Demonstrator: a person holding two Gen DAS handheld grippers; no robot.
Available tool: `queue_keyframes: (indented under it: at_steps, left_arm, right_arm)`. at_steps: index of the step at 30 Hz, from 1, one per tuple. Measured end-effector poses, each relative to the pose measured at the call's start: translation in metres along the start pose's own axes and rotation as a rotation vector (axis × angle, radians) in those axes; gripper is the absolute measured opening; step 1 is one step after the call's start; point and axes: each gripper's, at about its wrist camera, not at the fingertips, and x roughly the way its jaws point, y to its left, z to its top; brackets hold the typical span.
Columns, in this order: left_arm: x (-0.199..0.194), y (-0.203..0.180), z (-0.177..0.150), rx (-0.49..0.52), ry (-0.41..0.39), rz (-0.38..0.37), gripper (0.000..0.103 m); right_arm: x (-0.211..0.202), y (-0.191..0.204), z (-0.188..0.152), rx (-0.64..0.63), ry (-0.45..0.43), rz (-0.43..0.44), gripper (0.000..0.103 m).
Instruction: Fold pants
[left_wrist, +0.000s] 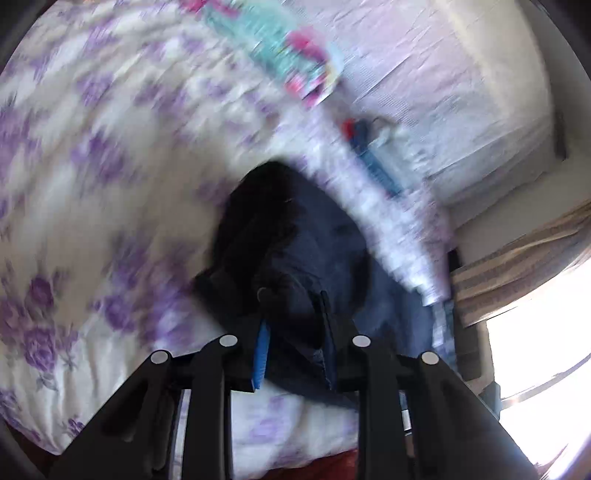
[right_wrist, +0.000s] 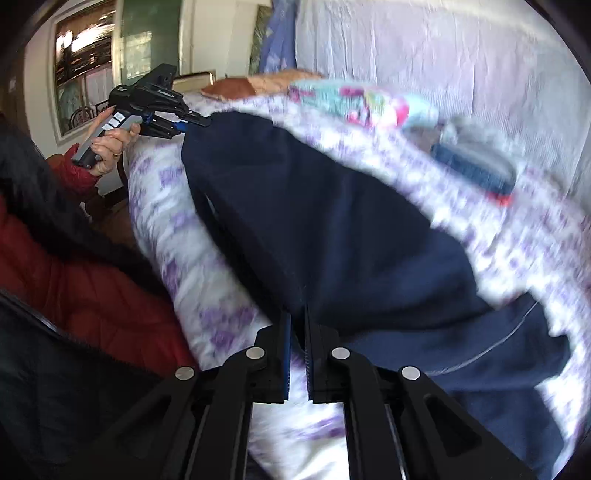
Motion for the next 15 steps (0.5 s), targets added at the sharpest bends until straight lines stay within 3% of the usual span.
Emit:
queue_keyframes:
  at_steps: [4,5,8,10,11,12,13,15]
  left_arm:
    - [-0.007,0.029,-0.003,-0.107,-0.007,-0.158,0.024]
    - [-0.017,0.03,-0.003,-0.106,-0.034,-0.149,0.024]
    - [-0.056,0.018,-0.009,-0.023,-0.174,0.063,0.024]
    - [-0.073,-0.009,-0.018,0.079,-0.225,0.148,0.024]
    - [-0.076,-0.03,-0.025,0.148,-0.226,0.138,0.024]
    - [-0.074,-0.045,-0.028,0.194,-0.219,0.121,0.027]
    - [-0.065,-0.072,-0.037,0.277,-0.19,0.098,0.03]
    - [-0.031,-0.118,-0.053,0.412,-0.124,0.077,0.068]
  right_arm:
    - [0.011,-0.013,-0.011,0.12,-0.028,0.059,0.007]
    - [0.009,-0.013,-0.012,0.135,-0.033,0.068,0.008]
    - [0.009,-0.014,-0.014,0.176,-0.049,0.094,0.013]
    - [0.005,-0.014,-0.014,0.198,-0.066,0.128,0.026]
    - [-0.003,-0.013,-0.013,0.226,-0.098,0.151,0.042]
    - [-0.014,-0.014,-0.013,0.254,-0.148,0.164,0.058]
    - [-0.025,-0.016,-0.015,0.271,-0.198,0.169,0.064]
    - [-0.056,-0.026,-0.016,0.316,-0.355,0.15,0.079]
